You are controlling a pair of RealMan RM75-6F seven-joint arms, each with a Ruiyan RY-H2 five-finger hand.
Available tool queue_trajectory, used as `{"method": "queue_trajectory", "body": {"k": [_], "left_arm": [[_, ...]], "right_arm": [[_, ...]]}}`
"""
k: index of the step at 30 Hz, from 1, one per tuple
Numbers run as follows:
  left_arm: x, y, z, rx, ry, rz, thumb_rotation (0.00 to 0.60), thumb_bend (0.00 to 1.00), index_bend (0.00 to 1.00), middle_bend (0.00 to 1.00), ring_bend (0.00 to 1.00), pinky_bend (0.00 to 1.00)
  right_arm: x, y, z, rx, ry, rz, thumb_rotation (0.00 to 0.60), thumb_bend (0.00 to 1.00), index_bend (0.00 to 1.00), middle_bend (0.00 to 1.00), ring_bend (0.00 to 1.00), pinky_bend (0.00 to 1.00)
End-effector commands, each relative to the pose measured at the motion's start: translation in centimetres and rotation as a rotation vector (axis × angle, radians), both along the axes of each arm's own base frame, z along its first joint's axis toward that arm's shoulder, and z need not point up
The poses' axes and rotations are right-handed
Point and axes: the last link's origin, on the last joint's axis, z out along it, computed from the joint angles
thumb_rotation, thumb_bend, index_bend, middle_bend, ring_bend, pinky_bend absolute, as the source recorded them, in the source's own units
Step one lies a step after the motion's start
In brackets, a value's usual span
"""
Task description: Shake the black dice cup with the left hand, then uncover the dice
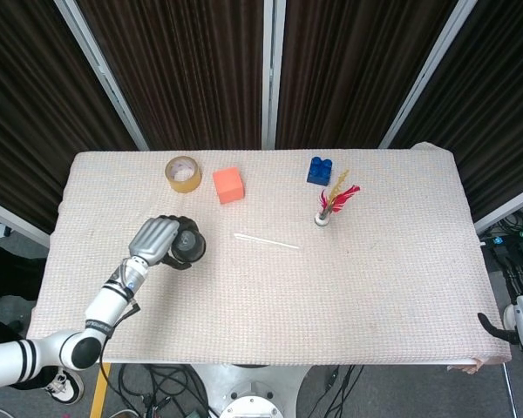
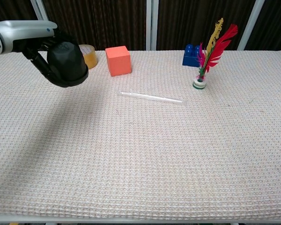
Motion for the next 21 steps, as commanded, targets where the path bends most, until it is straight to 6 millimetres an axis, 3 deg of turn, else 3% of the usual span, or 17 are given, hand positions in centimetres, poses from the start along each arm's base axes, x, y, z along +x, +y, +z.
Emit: {"method": "queue_trajectory", "body": {"k": [1,6,8,11,14,17,21], "left_arm": [[2.4,-0.3,-2.4,-0.054,-0.032,-0.081,0.6,0.24,0.52,0.55,0.31,0.28],[6.5,-2.3,-4.7,-0.132,-0.112,-0.196,0.6,0.24,0.51,0.55,0.31,0.28],[6.7,-2.8,-4.8,-0.113,-0.101,-0.238,0.6,0.24,0.51,0.55,0.31,0.28],[5.0,-0.9,-3.1,0.028,-0.058,-0.23,0.6,0.24,0.51,0.55,0.31,0.28],[0.8,4.2,0.2,0.231,0.024,-0.086,0.6,0.24,0.51,0.55,0.31,0.29],[-3.0,7.8,3.3,0.371,0.07,0.085,0.6,0.24,0.5,0.53,0.3,0.28],[-4.0,8.8,4.8,0.446,0.022,0.169,0.6,0.24,0.49,0.51,0.27,0.26]], "right_arm": [[0.0,0.0,0.0,-0.002,0.003,-0.001,0.6,0.17,0.0,0.01,0.0,0.0],[0.2,-0.1,0.1,-0.004,0.013,0.005,0.6,0.17,0.0,0.01,0.0,0.0],[0.2,-0.2,0.2,-0.011,0.016,0.008,0.6,0.17,0.0,0.01,0.0,0.0],[0.2,-0.2,0.4,-0.02,0.017,0.008,0.6,0.17,0.0,0.01,0.0,0.0],[0.1,-0.1,0.4,-0.019,0.016,0.004,0.6,0.17,0.0,0.01,0.0,0.0],[0.2,-0.1,0.3,-0.016,0.015,0.006,0.6,0.17,0.0,0.01,0.0,0.0],[0.2,-0.2,0.2,-0.012,0.017,0.003,0.6,0.17,0.0,0.01,0.0,0.0]]}}
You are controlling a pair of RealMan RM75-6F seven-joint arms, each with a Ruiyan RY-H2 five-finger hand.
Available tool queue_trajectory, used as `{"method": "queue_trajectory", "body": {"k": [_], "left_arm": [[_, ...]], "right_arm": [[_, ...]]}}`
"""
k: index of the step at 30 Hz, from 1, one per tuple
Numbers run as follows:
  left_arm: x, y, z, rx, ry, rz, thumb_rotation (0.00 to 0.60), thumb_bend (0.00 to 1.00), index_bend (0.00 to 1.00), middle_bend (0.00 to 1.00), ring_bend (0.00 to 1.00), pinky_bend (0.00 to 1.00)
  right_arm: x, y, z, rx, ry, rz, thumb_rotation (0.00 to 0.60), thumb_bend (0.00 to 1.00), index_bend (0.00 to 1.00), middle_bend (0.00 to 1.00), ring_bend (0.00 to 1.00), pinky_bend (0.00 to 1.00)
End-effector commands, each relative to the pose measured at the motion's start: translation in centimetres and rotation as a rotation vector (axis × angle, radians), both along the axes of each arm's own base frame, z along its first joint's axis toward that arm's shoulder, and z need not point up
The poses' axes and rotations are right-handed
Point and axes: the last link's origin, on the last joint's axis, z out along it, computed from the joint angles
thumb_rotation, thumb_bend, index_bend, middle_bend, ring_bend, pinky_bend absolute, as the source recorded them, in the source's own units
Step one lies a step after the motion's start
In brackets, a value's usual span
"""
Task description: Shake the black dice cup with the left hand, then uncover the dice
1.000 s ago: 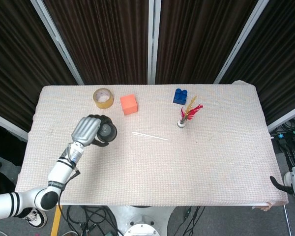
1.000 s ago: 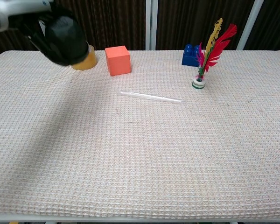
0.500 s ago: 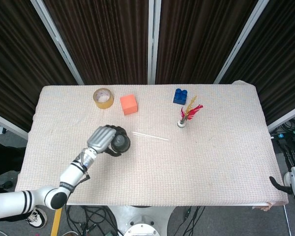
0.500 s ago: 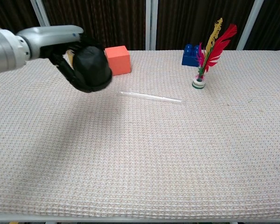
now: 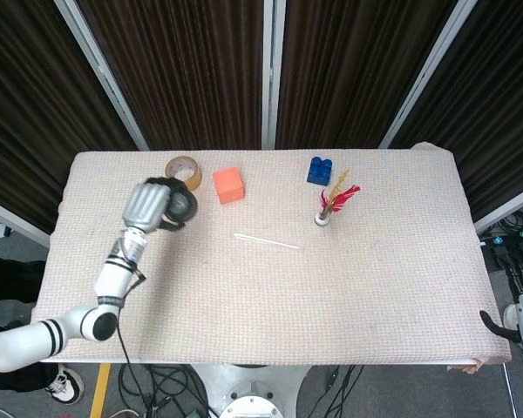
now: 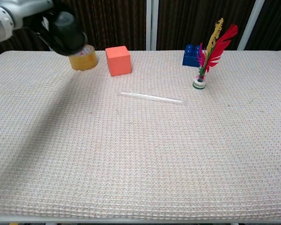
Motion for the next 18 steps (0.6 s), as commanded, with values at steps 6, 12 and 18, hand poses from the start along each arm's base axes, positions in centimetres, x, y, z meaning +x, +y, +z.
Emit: {"method": "queue_trajectory", "body": {"k": [6,12,18], "left_arm": [[1.3,-6.3,-4.9,-0.28,-0.023,-0.062,0.6,0.24,0.49,0.51,0.27,0.26],[4.6,-9.5,-6.8,-0.301,-0.03,-0.253,0.6,0.24,0.49,0.51,0.27,0.26],[-1.3,-1.5,-2.6,-0.149,0.037,0.042,0.6,0.24,0.49,0.51,0.27,0.27]], "right_arm": [[0.1,0.0,-0.7,0.025,0.003,-0.001,0.6,0.17,0.0,0.01,0.0,0.0],[0.0,0.1,-0.4,0.015,0.004,-0.002,0.6,0.17,0.0,0.01,0.0,0.0],[-0.3,0.0,-0.3,0.015,0.0,-0.017,0.6,0.17,0.0,0.01,0.0,0.0]]}}
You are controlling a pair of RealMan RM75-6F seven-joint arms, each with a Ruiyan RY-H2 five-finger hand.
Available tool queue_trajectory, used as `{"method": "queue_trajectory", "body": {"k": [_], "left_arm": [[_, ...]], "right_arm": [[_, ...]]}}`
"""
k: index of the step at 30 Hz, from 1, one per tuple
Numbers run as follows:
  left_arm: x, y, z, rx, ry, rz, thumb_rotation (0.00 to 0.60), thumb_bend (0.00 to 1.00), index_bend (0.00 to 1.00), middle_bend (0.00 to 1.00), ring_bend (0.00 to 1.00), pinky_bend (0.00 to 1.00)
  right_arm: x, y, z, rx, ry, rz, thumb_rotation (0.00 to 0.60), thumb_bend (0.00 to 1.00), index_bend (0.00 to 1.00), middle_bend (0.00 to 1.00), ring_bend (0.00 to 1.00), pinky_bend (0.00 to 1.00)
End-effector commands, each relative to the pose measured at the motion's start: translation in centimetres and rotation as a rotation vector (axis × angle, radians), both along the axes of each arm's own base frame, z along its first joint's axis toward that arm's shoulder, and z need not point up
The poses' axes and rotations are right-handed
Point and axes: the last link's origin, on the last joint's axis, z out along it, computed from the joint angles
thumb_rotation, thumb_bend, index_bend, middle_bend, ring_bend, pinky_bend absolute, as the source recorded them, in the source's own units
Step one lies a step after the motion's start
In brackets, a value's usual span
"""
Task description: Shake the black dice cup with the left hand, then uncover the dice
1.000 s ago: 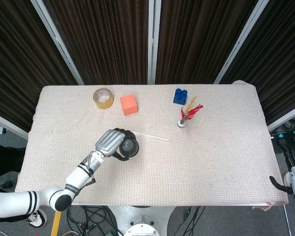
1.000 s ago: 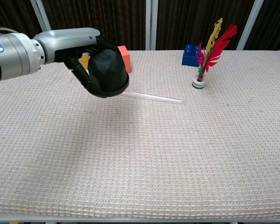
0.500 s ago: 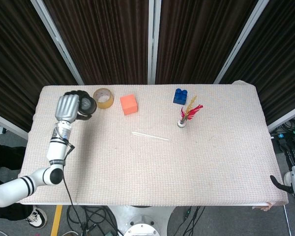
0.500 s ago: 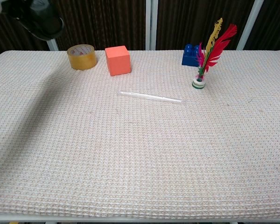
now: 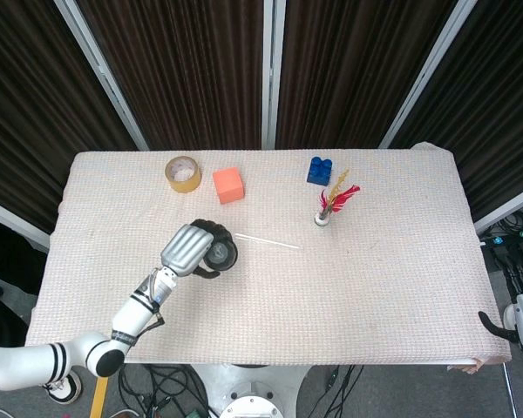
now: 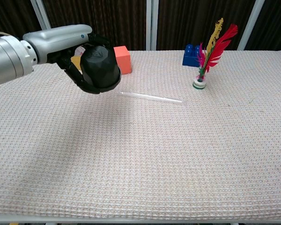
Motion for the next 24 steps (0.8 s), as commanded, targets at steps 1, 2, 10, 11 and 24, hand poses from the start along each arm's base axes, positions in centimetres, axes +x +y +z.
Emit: {"method": "queue_trajectory", "body": {"k": [1,2,10,11,24], "left_arm": [[-6.8,6.9,3.4,0.12,0.065,0.34,0.6,0.24,0.49,0.51,0.27,0.27],[-7.1,7.3,3.8,0.115,0.055,0.369,0.6,0.24,0.49,0.51,0.27,0.27],[-1.2,-1.9,-1.1,-0.304,0.073,0.145,0.6,0.24,0.49,0.52,0.27,0.27],[-0.3,-3.6,-1.6,-0.371,0.078,0.102,0.6,0.24,0.49,0.52,0.27,0.27],[-4.5,8.3,5.6,0.106,0.062,0.364,0.6,0.24,0.49,0.52,0.27,0.27]], "right_arm": [[-0.1,0.0,-0.2,0.008,0.001,-0.002,0.6,0.17,0.0,0.01,0.0,0.0],[-0.1,0.0,-0.3,0.01,0.001,-0.001,0.6,0.17,0.0,0.01,0.0,0.0],[0.1,0.0,-0.7,0.027,0.005,0.001,0.6,0.17,0.0,0.02,0.0,0.0],[0.1,0.0,-0.7,0.025,0.004,0.003,0.6,0.17,0.0,0.02,0.0,0.0],[0.1,0.1,-0.4,0.015,-0.002,0.009,0.6,0.17,0.0,0.02,0.0,0.0]]}}
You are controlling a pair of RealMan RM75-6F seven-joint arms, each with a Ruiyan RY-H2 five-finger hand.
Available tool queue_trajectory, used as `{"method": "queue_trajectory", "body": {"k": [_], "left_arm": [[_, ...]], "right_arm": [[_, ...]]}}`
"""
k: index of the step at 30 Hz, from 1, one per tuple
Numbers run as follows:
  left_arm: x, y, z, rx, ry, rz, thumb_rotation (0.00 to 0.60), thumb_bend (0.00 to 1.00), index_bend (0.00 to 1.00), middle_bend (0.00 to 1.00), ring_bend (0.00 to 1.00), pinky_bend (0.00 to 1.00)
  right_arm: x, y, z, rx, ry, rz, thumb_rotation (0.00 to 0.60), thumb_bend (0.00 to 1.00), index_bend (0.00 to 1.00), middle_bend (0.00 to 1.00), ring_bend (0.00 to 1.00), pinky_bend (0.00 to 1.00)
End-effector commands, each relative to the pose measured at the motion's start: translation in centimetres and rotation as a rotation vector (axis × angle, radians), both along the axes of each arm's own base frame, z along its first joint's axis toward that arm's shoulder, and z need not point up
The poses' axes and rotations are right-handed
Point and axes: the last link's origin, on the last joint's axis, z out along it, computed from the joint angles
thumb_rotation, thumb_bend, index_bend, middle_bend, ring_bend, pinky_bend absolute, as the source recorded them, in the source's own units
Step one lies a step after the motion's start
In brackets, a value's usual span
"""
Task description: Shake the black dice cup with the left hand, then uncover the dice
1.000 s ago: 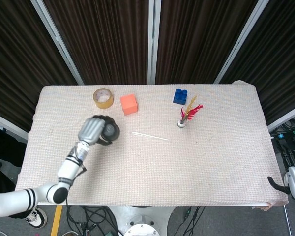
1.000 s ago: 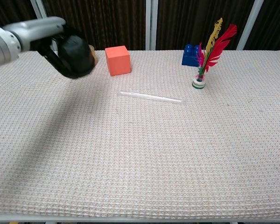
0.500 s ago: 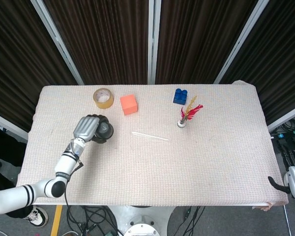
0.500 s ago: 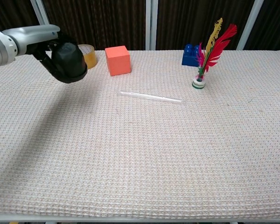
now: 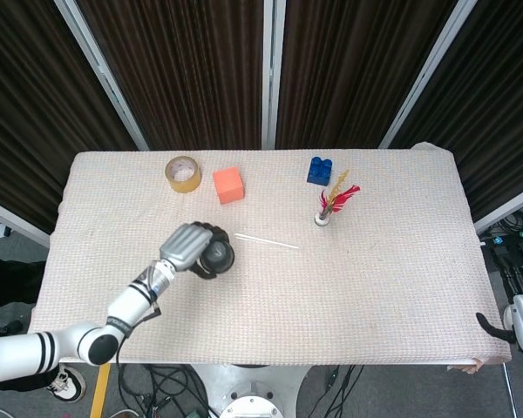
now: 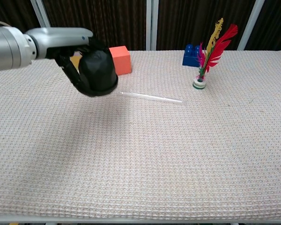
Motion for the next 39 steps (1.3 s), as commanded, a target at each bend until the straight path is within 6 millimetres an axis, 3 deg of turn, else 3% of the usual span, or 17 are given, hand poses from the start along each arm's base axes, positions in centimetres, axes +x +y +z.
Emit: {"method": "queue_trajectory", "body": {"k": [1,4,9,12,16,19,23,26,30,36,38,39], "left_arm": [[-4.9,6.5,4.0,0.223,0.068,0.243,0.6,0.24,0.49,0.52,0.27,0.27],[-3.9,4.3,2.0,0.109,0.045,0.218,0.6,0.24,0.49,0.52,0.27,0.27],[1.0,-4.3,-2.4,-0.167,-0.012,-0.001,0.6,0.24,0.49,0.52,0.27,0.26],[3.2,-7.0,-2.9,-0.193,-0.043,-0.117,0.6,0.24,0.49,0.51,0.27,0.27],[3.4,-3.8,-1.3,-0.036,-0.054,-0.104,0.6,0.24,0.49,0.51,0.27,0.27],[0.5,0.9,0.0,0.114,0.034,0.001,0.6,0.24,0.49,0.51,0.27,0.27],[-5.1,6.8,2.1,0.249,0.153,0.229,0.6,0.24,0.49,0.5,0.27,0.27],[-6.5,8.1,2.8,0.257,0.151,0.309,0.6,0.24,0.49,0.5,0.27,0.27],[-4.7,5.9,1.2,0.157,0.084,0.264,0.6,0.24,0.49,0.5,0.27,0.27],[1.1,-3.5,-3.8,-0.13,-0.033,0.022,0.6,0.24,0.49,0.5,0.27,0.26],[2.0,-5.1,-4.5,-0.152,-0.051,-0.038,0.6,0.24,0.49,0.5,0.27,0.25],[2.1,-4.9,-4.4,-0.139,-0.059,-0.042,0.6,0.24,0.49,0.5,0.27,0.25]], "right_arm": [[0.1,0.0,0.0,-0.002,0.0,0.006,0.6,0.17,0.0,0.02,0.0,0.0],[0.2,0.0,0.0,-0.005,0.002,0.007,0.6,0.17,0.0,0.02,0.0,0.0],[0.3,0.1,-0.2,0.004,0.003,0.01,0.6,0.17,0.0,0.02,0.0,0.0],[0.2,0.1,-0.1,-0.001,0.0,0.007,0.6,0.17,0.0,0.02,0.0,0.0],[0.1,0.0,0.0,-0.001,-0.002,0.004,0.6,0.17,0.0,0.02,0.0,0.0],[0.0,0.0,-0.1,0.003,-0.002,0.001,0.6,0.17,0.0,0.02,0.0,0.0],[0.1,0.0,0.0,-0.002,-0.002,0.004,0.6,0.17,0.0,0.02,0.0,0.0],[0.1,-0.1,0.2,-0.009,-0.002,0.0,0.6,0.17,0.0,0.02,0.0,0.0],[0.0,0.0,-0.1,0.004,-0.002,-0.004,0.6,0.17,0.0,0.02,0.0,0.0],[0.2,0.0,-0.3,0.01,0.0,0.004,0.6,0.17,0.0,0.02,0.0,0.0],[0.2,0.1,-0.3,0.009,-0.001,0.005,0.6,0.17,0.0,0.02,0.0,0.0],[0.2,0.1,-0.2,0.007,-0.001,0.006,0.6,0.17,0.0,0.02,0.0,0.0]]}}
